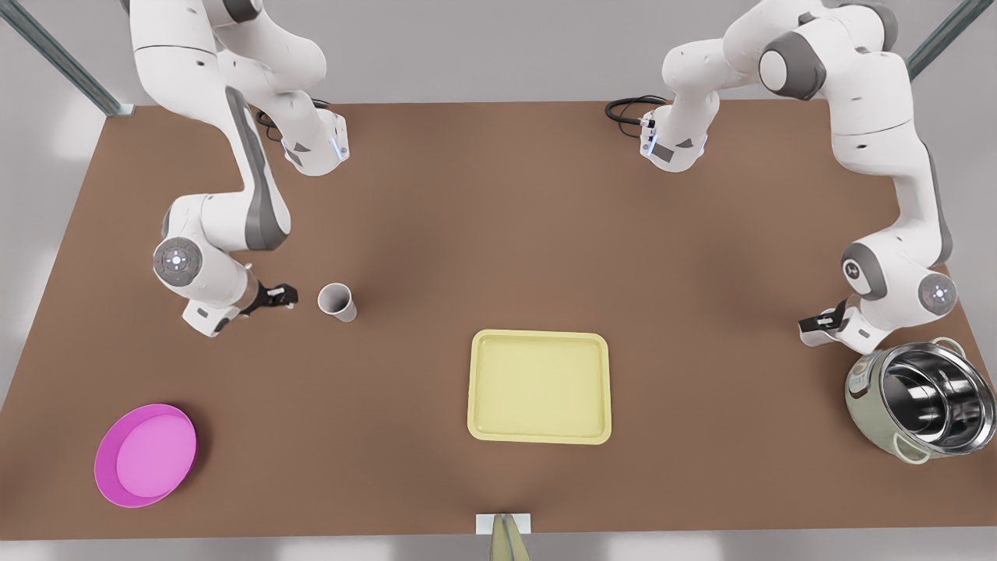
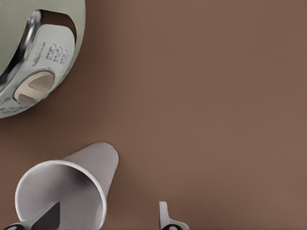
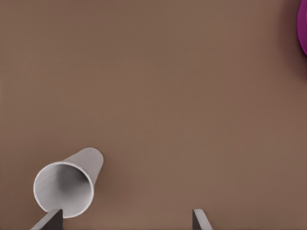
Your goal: Use both arms to respectively pick up the white IKEA cups from the middle-left and middle-right positions, then place the white IKEA cups onto the middle-middle tray, ensuring that the cups remain upright and do not tip over
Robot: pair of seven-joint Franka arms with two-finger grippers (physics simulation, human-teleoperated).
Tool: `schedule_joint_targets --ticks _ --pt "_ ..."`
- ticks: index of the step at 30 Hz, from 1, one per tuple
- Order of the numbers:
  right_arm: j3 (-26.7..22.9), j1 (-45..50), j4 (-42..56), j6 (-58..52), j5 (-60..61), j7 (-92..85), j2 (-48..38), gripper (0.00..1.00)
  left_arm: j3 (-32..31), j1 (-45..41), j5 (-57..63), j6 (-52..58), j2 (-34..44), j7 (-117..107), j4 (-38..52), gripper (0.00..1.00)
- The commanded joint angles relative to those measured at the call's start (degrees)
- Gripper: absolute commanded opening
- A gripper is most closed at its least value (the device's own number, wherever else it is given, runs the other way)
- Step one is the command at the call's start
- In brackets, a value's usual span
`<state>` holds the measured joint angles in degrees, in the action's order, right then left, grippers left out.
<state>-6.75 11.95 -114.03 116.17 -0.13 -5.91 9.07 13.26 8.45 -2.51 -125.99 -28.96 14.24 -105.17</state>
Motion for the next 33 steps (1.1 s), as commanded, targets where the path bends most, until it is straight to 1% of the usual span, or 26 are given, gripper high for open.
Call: schedule_joint_targets --ticks 1,3,4,5,6,8,9,10,11,13,14,16,17,18,19,20,21,22,23,24,26,27,29,31,33 --pt "0.0 0.0 -2.6 10.0 0.7 0.0 -0.9 1.00 0.0 0.3 0.0 -2.1 -0.7 9.1 -0.4 1.00" --pt "0.0 0.0 -6.6 13.7 0.7 0.0 -2.3 1.00 0.0 0.9 -0.2 -2.1 -2.0 9.1 -0.6 1.00" --pt "0.0 0.0 -8.6 15.8 2.2 -0.1 -2.5 1.00 0.0 1.0 -3.5 -2.1 -2.3 9.1 -0.6 0.88" --pt "0.0 0.1 -9.3 16.5 2.2 -0.1 -2.5 1.00 0.0 0.9 -3.5 -2.0 -2.3 9.2 -0.5 0.62" --pt "0.0 0.1 -9.4 16.6 2.2 -0.1 -2.4 1.00 0.0 0.9 -3.4 -2.1 -2.8 9.2 -0.4 0.56" --pt "0.0 0.3 -11.6 18.6 2.2 -0.1 -2.4 1.00 0.0 0.9 -3.4 -2.1 -2.9 9.2 -0.3 0.34" --pt "0.0 0.4 -12.3 19.4 2.2 -0.1 -2.4 1.00 0.0 0.9 -3.4 -2.1 -2.9 9.2 -0.3 0.29" --pt "0.0 0.5 -12.6 19.5 2.2 -0.1 -2.3 1.00 0.0 1.0 -3.5 -2.1 -2.8 9.2 -0.3 0.27" --pt "0.1 0.6 -13.1 19.7 2.2 -0.1 -2.1 1.00 0.0 1.0 -3.5 -2.1 -2.7 9.2 -0.2 0.21" --pt "0.1 1.1 -13.8 19.8 2.2 -0.1 -1.9 1.00 -0.2 0.7 -3.6 -1.8 -2.2 9.1 -0.2 0.21" --pt "0.2 1.6 -15.0 21.2 2.2 -0.1 -1.9 1.00 -0.8 -1.4 -3.8 -1.3 -1.1 8.0 -0.2 0.21" --pt "0.2 2.4 -16.2 22.3 2.3 -0.1 -2.0 1.00 -0.7 -10.2 -3.4 4.5 2.8 -6.4 -0.1 0.21" --pt "0.2 2.9 -16.2 22.3 3.0 -0.1 -1.8 1.00 -1.7 -14.2 -3.4 7.9 4.1 -14.4 2.2 0.21" --pt "0.2 3.5 -16.2 22.3 3.1 -0.1 -1.2 1.00 -2.7 -18.4 0.3 15.9 2.2 -21.8 10.9 0.21" --pt "0.2 4.0 -16.2 22.6 3.2 -0.1 -0.8 1.00 -2.7 -22.8 3.7 17.2 1.7 -27.1 12.2 0.21" --pt "0.2 4.4 -16.2 23.1 3.6 -0.1 0.0 1.00 -2.7 -26.8 3.8 17.4 1.5 -33.0 14.5 0.21" --pt "0.2 4.8 -16.2 23.6 3.7 -0.1 0.7 1.00 -2.7 -28.7 3.7 18.9 -0.2 -33.9 16.8 0.21" --pt "0.2 4.8 -16.2 24.1 4.2 -0.1 1.5 1.00 -4.7 -29.5 3.2 20.4 -6.0 -39.8 24.8 0.21" --pt "0.2 4.8 -16.5 24.4 4.2 -0.1 1.7 1.00 -6.1 -30.9 3.4 20.5 -9.2 -46.6 28.7 0.21" --pt "0.2 4.8 -16.7 25.0 4.2 -0.1 1.8 1.00 -7.5 -32.3 3.6 20.5 -11.5 -51.9 31.7 0.21" --pt "0.2 4.8 -17.6 26.1 4.2 -0.1 2.4 1.00 -8.3 -35.3 3.5 19.9 -14.3 -60.3 36.2 0.21" --pt "0.2 4.8 -17.9 26.2 4.2 -0.1 2.4 1.00 -10.7 -35.5 3.5 19.7 -16.5 -64.6 38.9 0.21" --pt "0.2 4.8 -18.2 26.6 4.2 -0.1 3.0 1.00 -11.2 -38.3 3.7 13.8 -18.7 -72.7 39.3 0.21" --pt "0.2 4.8 -18.2 27.4 4.2 -0.1 4.0 1.00 -11.2 -40.5 5.3 13.7 -20.1 -73.5 38.7 0.21" --pt "0.2 4.8 -18.2 27.7 4.2 -0.1 5.1 1.00 -11.2 -40.5 6.8 13.5 -21.2 -74.1 38.5 0.21"
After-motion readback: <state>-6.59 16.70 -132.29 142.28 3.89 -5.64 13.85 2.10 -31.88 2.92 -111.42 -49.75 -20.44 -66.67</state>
